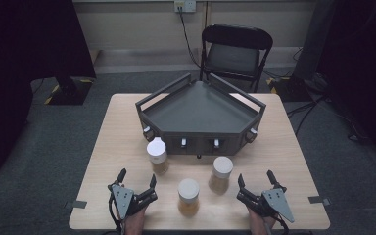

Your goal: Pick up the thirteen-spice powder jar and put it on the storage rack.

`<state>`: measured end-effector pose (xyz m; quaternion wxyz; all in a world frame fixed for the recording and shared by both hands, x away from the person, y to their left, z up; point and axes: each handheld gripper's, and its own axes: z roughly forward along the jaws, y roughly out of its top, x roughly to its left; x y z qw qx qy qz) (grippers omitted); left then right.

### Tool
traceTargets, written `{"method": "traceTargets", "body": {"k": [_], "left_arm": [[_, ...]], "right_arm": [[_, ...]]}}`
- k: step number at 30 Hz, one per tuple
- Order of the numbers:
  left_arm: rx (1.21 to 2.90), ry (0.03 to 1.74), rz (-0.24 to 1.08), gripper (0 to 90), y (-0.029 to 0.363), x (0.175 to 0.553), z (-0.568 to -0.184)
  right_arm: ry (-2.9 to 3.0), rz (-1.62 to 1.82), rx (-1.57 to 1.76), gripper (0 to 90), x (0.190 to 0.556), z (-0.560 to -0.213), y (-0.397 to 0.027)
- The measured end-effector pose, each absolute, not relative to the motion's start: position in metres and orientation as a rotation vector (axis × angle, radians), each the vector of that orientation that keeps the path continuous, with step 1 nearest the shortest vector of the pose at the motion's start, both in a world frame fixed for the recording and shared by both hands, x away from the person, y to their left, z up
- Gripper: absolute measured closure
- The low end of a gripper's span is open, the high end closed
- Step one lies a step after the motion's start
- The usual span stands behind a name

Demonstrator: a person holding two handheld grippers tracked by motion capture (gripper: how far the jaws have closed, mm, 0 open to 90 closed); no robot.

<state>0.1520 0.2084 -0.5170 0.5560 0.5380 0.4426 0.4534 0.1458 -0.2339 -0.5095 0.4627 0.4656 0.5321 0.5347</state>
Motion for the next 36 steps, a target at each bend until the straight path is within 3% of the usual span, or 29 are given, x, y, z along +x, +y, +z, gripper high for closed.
{"method": "traceTargets", "body": {"k": [36], "left_arm": [[1.299,1.041,1.033,0.0,0.2113,0.1571,-0.5088]], "right_arm": [[1.292,1.312,1.123,1.2,0.1441,-0.5136,-0.2322]]}}
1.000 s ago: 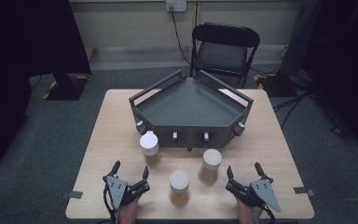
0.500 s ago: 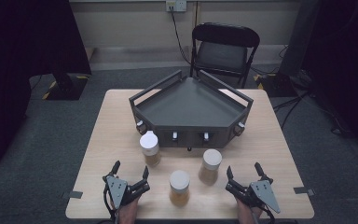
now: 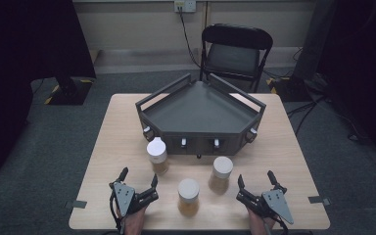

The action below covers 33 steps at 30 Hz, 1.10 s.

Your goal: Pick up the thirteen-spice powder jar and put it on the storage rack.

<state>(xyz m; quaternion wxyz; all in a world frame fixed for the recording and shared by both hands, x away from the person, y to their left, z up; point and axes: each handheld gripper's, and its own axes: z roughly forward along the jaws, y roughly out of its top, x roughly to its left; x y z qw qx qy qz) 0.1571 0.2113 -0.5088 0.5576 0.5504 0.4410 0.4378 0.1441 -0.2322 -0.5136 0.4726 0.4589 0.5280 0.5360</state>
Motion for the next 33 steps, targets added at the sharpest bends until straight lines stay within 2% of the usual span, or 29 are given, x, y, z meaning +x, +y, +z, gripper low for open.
{"method": "traceTargets", "body": {"k": [13,33], "left_arm": [[1.276,1.041,1.050,0.1,0.208,0.158,-0.500],[1.281,1.015,0.950,0.0,0.212,0.170,-0.481]], "right_arm": [[1.286,1.309,1.121,0.2,0.144,-0.514,-0.231],[1.281,1.314,1.113,0.0,0.143,-0.516,-0.231]]}}
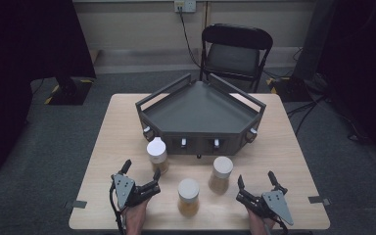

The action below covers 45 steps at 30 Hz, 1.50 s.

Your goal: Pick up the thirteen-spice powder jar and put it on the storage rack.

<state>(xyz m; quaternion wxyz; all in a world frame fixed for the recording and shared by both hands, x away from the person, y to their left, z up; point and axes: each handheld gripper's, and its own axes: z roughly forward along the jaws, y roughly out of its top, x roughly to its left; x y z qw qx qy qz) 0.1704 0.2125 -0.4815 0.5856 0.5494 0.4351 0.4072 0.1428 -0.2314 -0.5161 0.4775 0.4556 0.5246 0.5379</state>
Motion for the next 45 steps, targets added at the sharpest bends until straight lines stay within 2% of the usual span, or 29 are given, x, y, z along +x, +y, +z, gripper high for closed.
{"method": "traceTargets", "body": {"k": [29,45], "left_arm": [[1.292,0.972,0.947,0.3,0.202,0.197,-0.459],[1.315,0.989,0.921,1.1,0.197,0.214,-0.464]], "right_arm": [[1.281,1.314,1.115,0.0,0.143,-0.516,-0.231],[1.281,1.313,1.115,0.2,0.143,-0.516,-0.231]]}}
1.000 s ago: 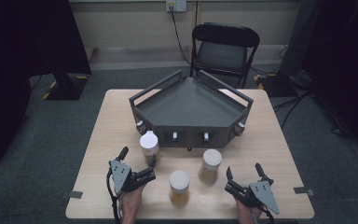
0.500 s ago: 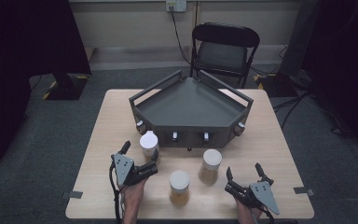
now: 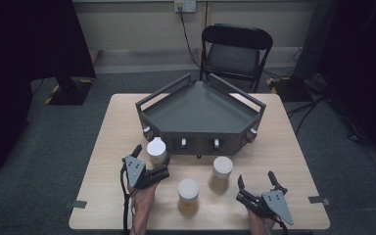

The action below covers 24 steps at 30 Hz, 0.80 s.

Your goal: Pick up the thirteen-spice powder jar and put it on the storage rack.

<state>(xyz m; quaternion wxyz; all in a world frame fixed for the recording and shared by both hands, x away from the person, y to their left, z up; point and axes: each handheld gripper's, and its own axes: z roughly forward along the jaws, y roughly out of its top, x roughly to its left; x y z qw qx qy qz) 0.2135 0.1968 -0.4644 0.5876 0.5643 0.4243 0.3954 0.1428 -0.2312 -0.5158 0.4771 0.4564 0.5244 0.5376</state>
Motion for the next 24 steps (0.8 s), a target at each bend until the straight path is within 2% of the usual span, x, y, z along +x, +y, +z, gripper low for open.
{"method": "traceTargets", "body": {"k": [11,24], "left_arm": [[1.374,1.014,0.910,6.6,0.193,0.223,-0.470],[1.396,1.035,0.888,20.6,0.193,0.233,-0.475]], "right_arm": [[1.281,1.313,1.114,0.2,0.143,-0.516,-0.231],[1.282,1.313,1.114,0.2,0.143,-0.516,-0.231]]}}
